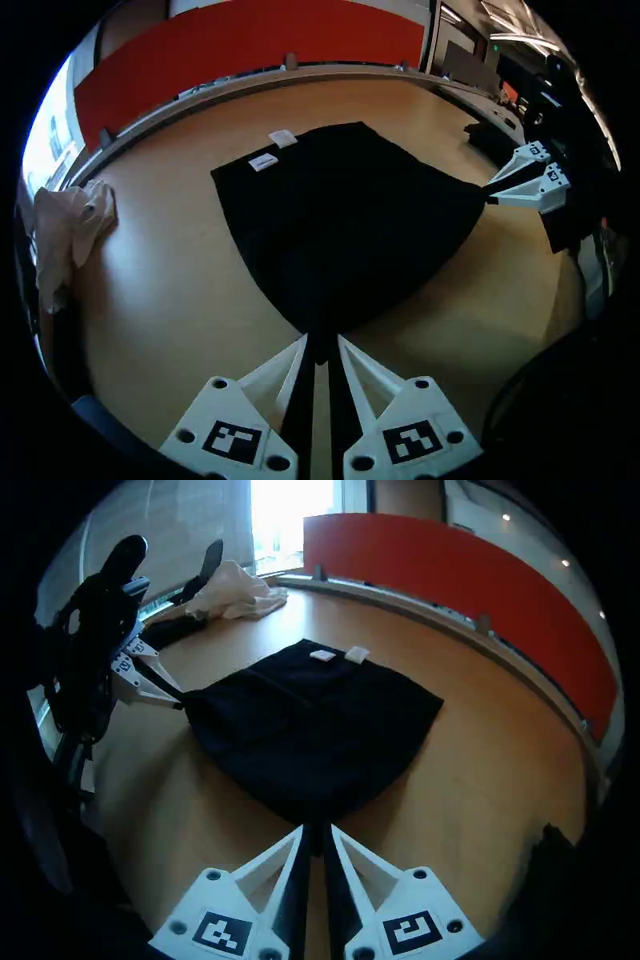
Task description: Fold towel
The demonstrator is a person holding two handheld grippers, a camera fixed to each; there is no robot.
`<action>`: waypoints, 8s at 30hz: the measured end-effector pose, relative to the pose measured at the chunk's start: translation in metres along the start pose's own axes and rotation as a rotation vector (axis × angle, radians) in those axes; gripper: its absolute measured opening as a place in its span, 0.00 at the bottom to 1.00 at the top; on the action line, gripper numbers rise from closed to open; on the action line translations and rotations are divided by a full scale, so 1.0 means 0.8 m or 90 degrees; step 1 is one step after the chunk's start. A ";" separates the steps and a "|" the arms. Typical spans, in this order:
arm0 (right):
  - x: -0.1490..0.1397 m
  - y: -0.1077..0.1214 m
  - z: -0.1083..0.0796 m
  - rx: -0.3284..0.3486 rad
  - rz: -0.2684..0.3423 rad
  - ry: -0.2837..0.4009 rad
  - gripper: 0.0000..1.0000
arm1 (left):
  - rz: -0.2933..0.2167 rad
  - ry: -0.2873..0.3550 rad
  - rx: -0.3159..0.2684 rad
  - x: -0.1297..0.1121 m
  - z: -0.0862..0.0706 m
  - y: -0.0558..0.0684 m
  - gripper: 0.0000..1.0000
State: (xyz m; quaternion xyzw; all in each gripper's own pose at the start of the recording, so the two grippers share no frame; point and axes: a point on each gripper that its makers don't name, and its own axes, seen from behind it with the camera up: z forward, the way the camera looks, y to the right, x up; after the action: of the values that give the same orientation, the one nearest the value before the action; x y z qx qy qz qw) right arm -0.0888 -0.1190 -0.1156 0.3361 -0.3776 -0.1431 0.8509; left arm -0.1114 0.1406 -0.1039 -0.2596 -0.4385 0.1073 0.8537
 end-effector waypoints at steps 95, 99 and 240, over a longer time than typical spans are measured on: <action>0.082 0.070 -0.026 -0.013 -0.002 -0.019 0.09 | -0.141 0.008 -0.006 0.112 -0.023 -0.016 0.10; 0.077 0.077 -0.013 -0.015 0.005 -0.027 0.09 | -0.145 0.002 -0.003 0.110 -0.008 -0.020 0.10; 0.005 0.072 0.002 -0.037 -0.032 -0.061 0.80 | -0.239 -0.017 0.154 -0.020 -0.063 -0.051 0.94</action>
State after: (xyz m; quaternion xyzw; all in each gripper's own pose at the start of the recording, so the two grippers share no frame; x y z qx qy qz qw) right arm -0.0880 -0.0795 -0.0733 0.3137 -0.4048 -0.1910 0.8374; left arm -0.0821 0.0821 -0.1168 -0.0676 -0.4741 0.0019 0.8779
